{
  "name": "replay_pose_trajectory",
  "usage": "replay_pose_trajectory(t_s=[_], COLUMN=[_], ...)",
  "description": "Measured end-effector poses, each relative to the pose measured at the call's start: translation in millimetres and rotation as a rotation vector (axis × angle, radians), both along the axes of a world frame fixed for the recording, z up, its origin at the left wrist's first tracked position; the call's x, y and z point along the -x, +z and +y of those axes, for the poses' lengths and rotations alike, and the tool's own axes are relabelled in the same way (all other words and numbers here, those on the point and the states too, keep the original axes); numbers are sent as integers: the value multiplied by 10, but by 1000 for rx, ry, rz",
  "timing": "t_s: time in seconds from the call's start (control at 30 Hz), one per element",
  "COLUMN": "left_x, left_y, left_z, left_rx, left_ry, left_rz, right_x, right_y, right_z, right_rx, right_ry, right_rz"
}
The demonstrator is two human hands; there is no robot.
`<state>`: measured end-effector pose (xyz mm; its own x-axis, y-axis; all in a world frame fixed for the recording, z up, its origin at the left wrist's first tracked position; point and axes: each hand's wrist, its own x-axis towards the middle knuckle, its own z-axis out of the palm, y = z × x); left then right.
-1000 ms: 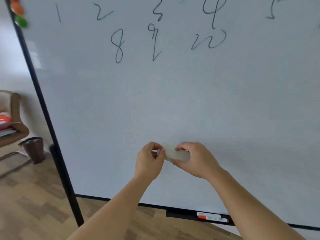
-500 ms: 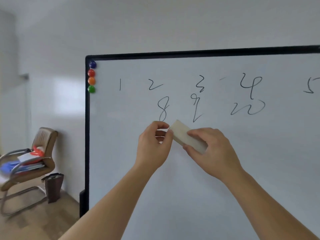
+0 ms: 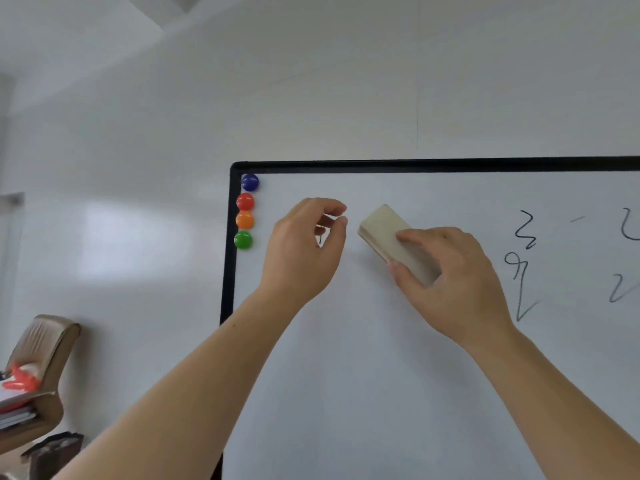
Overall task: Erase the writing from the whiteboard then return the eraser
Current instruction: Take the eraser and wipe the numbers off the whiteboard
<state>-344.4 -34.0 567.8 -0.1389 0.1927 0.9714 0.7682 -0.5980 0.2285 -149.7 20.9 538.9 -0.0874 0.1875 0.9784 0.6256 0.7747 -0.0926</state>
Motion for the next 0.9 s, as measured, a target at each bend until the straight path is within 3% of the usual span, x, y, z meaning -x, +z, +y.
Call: replay_pose_trajectory(t_s=[0.23, 0.43, 0.57, 0.73, 0.9], left_x=[582, 859, 930, 907, 901], left_y=[691, 974, 953, 906, 885], left_z=[138, 453, 574, 675, 719], left_rx=[-182, 16, 71, -4, -49], left_ry=[281, 428, 445, 426, 406], left_rz=[246, 406, 439, 405, 382], right_x=[431, 598, 737, 871, 708], right_y=[290, 414, 328, 86, 352], right_z=[105, 285, 397, 423, 456], right_rx=[-124, -230, -295, -388, -346], right_ry=[-114, -242, -287, -305, -335], right_rz=[2, -42, -53, -233, -61])
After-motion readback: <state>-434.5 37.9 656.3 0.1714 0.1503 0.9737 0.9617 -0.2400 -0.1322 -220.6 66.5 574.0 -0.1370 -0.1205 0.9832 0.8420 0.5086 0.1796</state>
